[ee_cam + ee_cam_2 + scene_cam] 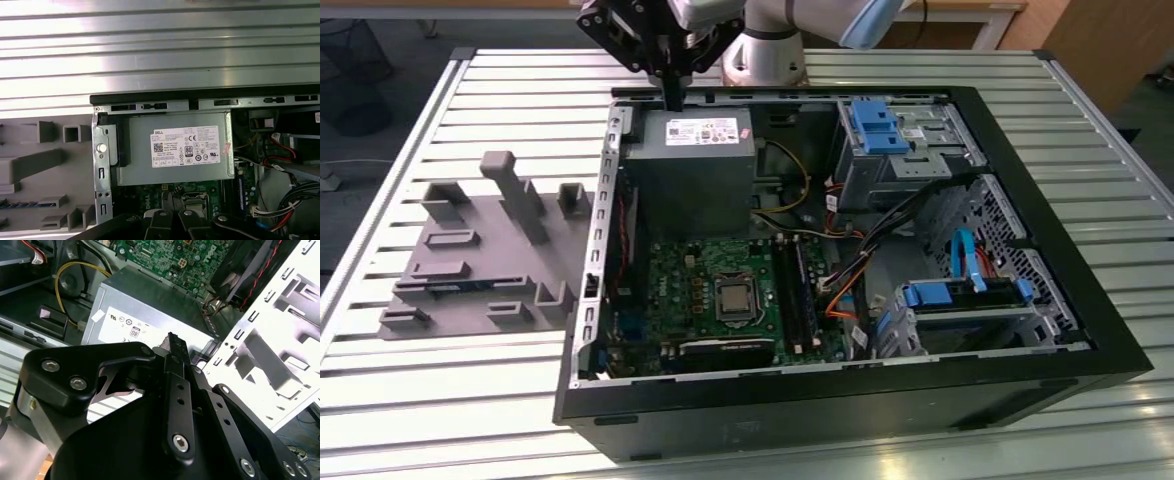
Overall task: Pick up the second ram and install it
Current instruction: 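Reach for the second ram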
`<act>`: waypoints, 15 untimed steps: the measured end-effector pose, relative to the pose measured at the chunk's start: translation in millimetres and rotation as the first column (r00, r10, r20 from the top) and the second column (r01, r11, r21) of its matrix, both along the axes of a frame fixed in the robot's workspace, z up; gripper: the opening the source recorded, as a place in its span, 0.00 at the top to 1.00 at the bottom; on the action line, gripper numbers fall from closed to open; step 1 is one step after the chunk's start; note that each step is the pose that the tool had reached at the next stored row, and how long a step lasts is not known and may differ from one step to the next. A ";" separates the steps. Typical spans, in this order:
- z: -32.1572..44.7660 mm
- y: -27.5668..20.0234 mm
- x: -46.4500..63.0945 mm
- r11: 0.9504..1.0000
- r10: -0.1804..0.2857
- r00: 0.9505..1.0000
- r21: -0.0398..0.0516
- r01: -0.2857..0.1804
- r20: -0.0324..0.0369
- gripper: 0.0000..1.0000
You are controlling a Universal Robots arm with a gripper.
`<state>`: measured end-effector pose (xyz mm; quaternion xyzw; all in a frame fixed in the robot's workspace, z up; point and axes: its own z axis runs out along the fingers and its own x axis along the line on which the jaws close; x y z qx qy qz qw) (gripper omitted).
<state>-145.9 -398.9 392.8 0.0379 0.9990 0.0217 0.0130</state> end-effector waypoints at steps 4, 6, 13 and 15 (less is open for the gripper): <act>-0.1 0.0 -1.1 1.000 0.000 1.000 0.000 0.000 0.000 0.89; -0.2 0.0 -1.8 1.000 0.000 1.000 0.000 0.000 0.000 0.89; -0.3 0.0 -3.7 1.000 0.000 1.000 0.000 0.000 0.000 0.89; -0.4 0.0 -4.3 1.000 0.000 1.000 0.000 0.000 0.000 0.89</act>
